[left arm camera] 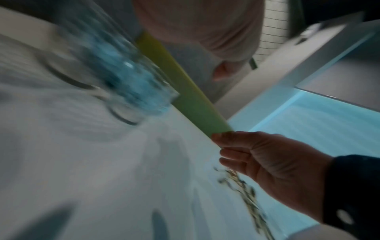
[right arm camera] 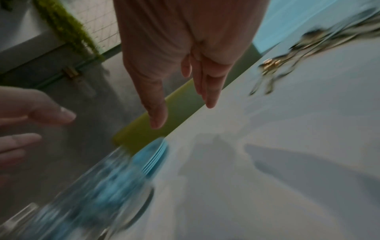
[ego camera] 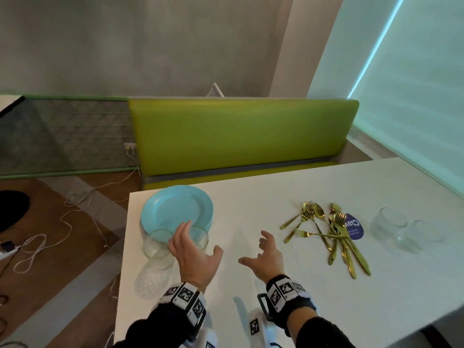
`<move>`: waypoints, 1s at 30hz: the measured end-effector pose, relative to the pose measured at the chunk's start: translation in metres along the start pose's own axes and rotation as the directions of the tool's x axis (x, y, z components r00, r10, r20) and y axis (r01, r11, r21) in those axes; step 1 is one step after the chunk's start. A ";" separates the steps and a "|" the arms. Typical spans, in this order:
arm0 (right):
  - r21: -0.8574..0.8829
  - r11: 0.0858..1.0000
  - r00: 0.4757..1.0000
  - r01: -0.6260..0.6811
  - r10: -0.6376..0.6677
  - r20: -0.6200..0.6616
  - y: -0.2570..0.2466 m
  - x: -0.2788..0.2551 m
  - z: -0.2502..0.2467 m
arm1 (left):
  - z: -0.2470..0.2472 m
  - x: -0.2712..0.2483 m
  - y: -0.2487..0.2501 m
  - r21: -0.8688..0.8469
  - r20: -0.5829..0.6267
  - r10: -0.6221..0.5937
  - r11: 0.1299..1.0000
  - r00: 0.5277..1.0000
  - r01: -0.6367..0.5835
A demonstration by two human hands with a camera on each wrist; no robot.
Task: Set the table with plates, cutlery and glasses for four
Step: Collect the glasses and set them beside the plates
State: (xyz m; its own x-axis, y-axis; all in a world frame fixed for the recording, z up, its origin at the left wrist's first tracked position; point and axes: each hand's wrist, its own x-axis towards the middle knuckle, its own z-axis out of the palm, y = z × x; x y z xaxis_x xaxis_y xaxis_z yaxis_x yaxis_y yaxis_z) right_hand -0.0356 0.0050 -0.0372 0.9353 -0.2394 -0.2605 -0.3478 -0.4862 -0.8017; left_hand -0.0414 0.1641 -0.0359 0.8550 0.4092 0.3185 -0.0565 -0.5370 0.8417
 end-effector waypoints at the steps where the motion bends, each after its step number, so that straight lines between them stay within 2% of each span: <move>1: 0.000 1.000 0.999 -0.016 0.016 -0.031 0.007 0.002 -0.015 | 0.012 -0.002 0.012 -0.013 0.033 0.016 1.000 0.999 -0.016; 5: 0.011 0.993 0.975 -0.115 0.115 -0.190 0.039 0.014 -0.086 | 0.067 -0.009 0.072 -0.074 0.202 0.059 0.996 0.978 -0.045; 9: 0.062 0.977 0.908 -0.202 0.211 -0.361 0.073 0.033 -0.166 | 0.130 -0.016 0.123 -0.095 0.409 0.135 0.990 0.903 -0.105; 15: 0.185 0.928 0.753 -0.323 0.370 -0.544 0.136 0.068 -0.290 | 0.249 -0.029 0.190 -0.086 0.657 0.094 0.995 0.748 -0.050; 19: 0.233 0.897 0.689 -0.375 0.438 -0.577 0.173 0.090 -0.351 | 0.320 -0.042 0.221 -0.039 0.794 0.026 0.999 0.607 0.008; 22: 0.269 0.873 0.675 -0.408 0.486 -0.555 0.197 0.108 -0.380 | 0.367 -0.051 0.233 0.039 0.843 -0.024 0.999 0.538 -0.016; 26: 0.268 0.862 0.686 -0.431 0.506 -0.524 0.226 0.135 -0.405 | 0.418 -0.062 0.244 0.101 0.902 -0.086 0.995 0.424 -0.011; 30: 0.254 0.868 0.722 -0.427 0.496 -0.482 0.244 0.157 -0.410 | 0.450 -0.069 0.248 0.122 0.900 -0.135 0.991 0.415 0.057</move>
State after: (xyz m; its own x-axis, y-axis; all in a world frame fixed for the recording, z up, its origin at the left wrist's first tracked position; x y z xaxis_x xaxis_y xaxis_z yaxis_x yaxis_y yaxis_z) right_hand -0.0002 -0.4963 -0.0533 0.4712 -0.8193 -0.3267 -0.6847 -0.1062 -0.7211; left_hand 0.1179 -0.3298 -0.0453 0.8260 -0.4219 -0.3739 0.0555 -0.5992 0.7987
